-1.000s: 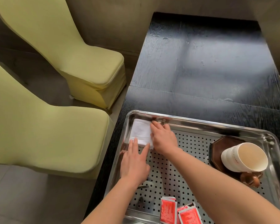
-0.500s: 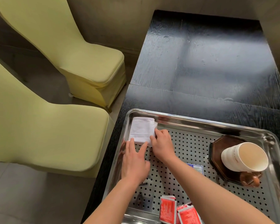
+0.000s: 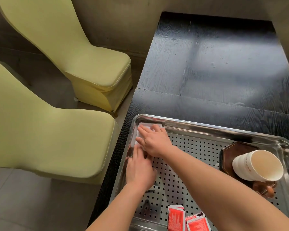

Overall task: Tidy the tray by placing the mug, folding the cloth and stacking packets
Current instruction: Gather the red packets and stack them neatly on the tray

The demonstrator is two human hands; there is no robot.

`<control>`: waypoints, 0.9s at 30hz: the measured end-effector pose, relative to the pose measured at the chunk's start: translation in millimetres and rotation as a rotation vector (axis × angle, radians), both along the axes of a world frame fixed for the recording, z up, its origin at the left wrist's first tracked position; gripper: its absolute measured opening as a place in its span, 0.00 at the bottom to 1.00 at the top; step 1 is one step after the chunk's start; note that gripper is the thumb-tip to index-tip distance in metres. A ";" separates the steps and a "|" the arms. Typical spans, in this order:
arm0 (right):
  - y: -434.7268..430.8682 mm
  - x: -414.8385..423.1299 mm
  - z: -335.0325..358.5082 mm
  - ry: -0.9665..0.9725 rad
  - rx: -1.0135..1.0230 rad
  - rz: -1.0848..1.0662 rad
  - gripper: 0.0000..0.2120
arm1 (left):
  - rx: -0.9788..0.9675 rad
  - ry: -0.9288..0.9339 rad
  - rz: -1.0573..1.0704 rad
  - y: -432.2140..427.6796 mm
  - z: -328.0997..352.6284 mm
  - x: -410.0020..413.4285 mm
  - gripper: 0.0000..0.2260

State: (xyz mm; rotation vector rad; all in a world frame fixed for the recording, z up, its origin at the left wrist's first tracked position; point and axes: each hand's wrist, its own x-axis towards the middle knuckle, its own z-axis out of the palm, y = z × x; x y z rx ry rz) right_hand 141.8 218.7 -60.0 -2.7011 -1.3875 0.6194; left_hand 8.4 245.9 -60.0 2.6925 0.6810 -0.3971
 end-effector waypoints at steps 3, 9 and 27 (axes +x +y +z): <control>0.1 6.3 -1.6 0.073 0.006 -0.006 0.27 | 0.019 0.035 -0.033 -0.5 -1.7 -1.1 0.32; -37.1 9.2 6.2 0.071 0.267 -0.258 0.28 | 0.031 0.052 -0.055 -1.2 -6.7 -5.6 0.35; -64.3 -30.1 12.5 0.416 0.488 -0.738 0.17 | -0.365 -0.125 0.318 0.0 17.1 -1.0 0.31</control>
